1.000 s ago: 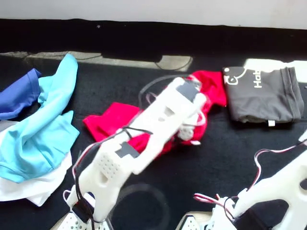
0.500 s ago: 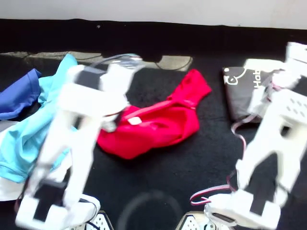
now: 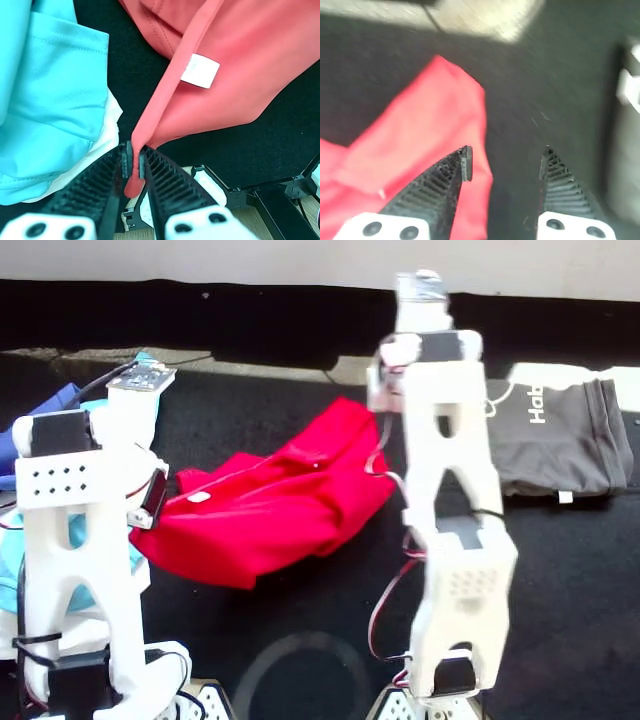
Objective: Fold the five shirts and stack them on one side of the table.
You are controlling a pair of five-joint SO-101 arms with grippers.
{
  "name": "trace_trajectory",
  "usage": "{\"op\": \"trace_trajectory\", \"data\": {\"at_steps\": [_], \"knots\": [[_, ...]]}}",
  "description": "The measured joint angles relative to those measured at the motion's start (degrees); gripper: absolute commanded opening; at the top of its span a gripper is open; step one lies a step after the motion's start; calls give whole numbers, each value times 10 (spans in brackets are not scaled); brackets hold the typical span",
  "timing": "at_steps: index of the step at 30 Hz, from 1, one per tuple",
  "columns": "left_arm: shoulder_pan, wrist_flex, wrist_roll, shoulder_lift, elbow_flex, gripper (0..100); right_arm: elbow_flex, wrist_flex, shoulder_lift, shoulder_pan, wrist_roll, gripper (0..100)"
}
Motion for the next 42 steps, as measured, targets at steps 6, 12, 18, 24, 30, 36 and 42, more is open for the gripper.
{"op": "trace_trajectory", "data": {"at_steps": [6, 12, 18, 24, 30, 36, 42], "knots": [[0, 0, 0, 0, 0, 9, -122, -33, 157, -35, 0, 220], [0, 0, 0, 1, 0, 9, -218, 20, 249, -35, 0, 152], [0, -12, 0, 1, 0, 9, -257, 41, 280, -35, 0, 7], [0, -12, 0, 1, 0, 9, -316, 47, 280, -18, 0, 5], [0, -41, 0, 1, -3, 9, -453, 110, 276, 25, 0, 5], [10, -93, 0, 3, -84, 9, -481, 143, 215, 76, 0, 5], [57, -149, 0, 3, -232, 9, -482, 110, 117, 137, 0, 5]]}}
